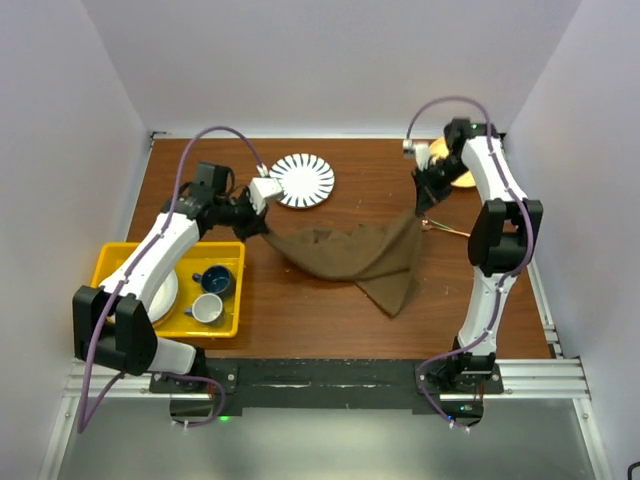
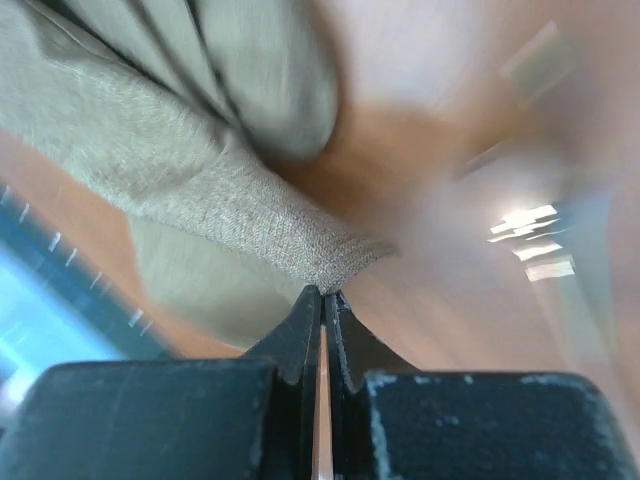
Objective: Fold the napkin into a case and place the utensils inside
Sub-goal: Flatten out the crumpled napkin at the center of the board.
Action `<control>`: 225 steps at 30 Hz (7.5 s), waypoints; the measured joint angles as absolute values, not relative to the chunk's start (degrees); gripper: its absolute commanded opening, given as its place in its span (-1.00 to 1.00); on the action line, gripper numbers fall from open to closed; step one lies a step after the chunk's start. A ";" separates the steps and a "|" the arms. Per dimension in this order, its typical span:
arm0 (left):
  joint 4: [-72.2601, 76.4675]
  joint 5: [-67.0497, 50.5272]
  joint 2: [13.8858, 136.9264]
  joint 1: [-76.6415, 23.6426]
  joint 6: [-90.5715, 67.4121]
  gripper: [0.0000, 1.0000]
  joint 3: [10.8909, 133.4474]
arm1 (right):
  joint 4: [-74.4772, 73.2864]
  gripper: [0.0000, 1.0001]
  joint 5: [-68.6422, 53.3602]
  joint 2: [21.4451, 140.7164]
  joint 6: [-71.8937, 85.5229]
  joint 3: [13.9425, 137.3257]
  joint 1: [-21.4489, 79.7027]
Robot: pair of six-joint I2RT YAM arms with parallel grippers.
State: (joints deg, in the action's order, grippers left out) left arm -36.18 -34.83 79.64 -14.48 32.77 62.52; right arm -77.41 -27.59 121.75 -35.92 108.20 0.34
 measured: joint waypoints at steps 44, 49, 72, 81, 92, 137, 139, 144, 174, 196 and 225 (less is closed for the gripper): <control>-36.88 -31.05 74.37 -18.55 43.38 -1.00 47.92 | -71.66 0.38 -28.34 112.71 -42.33 76.95 4.34; -36.29 -31.03 74.30 -18.57 42.59 -1.00 47.92 | -68.49 0.35 -28.23 114.50 -36.97 76.95 5.30; -35.57 -31.66 73.84 -20.08 40.14 -1.00 48.80 | -75.09 -1.00 -35.59 110.65 -41.58 87.50 -4.05; -31.51 -34.06 76.18 -26.96 34.83 -0.71 51.07 | -76.05 -1.00 -32.53 108.53 -46.52 90.94 -12.10; -30.35 -29.32 75.44 -27.83 36.62 0.26 46.96 | -76.69 -1.00 -32.29 106.13 -48.99 89.25 -11.84; -38.13 -31.44 73.34 -17.26 24.99 -1.00 93.69 | -57.34 -1.00 -36.84 75.13 -26.48 112.46 -12.08; -39.07 -31.20 72.10 -17.28 24.38 -1.00 96.20 | -54.15 -1.00 -35.33 71.20 -23.68 112.81 -12.08; -40.05 -32.18 67.07 -17.32 22.90 -1.00 99.59 | -49.43 -1.00 -30.85 63.51 -19.07 113.08 -12.05; -48.36 -29.80 56.55 -17.39 19.46 -1.00 91.48 | -47.64 -1.00 -24.16 46.04 -21.30 91.44 -12.03; -16.80 -15.46 99.09 -13.69 25.30 -1.00 75.53 | -16.71 -1.00 -20.69 101.84 -17.15 80.73 -1.45; -7.73 -14.81 117.51 -11.27 24.56 -0.91 85.84 | -9.89 -1.00 -16.27 124.38 -12.86 96.25 -0.75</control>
